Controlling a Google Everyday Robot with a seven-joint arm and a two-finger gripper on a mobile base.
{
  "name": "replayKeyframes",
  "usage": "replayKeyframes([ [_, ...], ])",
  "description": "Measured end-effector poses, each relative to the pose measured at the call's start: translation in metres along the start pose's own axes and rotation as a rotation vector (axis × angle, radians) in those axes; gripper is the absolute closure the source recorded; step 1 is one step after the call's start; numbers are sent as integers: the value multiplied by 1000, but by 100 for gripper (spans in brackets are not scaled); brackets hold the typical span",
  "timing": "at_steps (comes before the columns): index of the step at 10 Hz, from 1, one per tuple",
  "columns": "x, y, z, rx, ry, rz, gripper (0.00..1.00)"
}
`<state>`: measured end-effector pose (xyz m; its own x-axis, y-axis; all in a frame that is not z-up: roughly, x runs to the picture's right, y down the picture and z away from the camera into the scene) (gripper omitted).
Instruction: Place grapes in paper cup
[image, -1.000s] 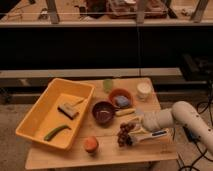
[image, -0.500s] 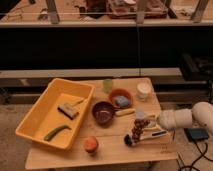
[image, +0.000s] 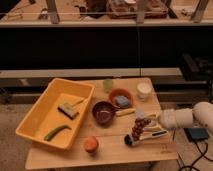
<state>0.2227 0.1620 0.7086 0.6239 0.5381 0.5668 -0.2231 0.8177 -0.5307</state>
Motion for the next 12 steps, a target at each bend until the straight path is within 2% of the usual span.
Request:
replayKeyframes([
  [2,1,-17,-37,78,49,13,81],
  [3,10,-40,-82,148,105,29,81],
  [4,16,-59,-111,194,141,45,81],
  [6,31,-82,-137,247,170,78,81],
  [8,47,-113,-148,289,216,107,81],
  [9,50,-131,-147,296,261,107,81],
  [11,45,-166,-134,284,357,78,81],
  [12,42,-178,-127,274,387,66,81],
])
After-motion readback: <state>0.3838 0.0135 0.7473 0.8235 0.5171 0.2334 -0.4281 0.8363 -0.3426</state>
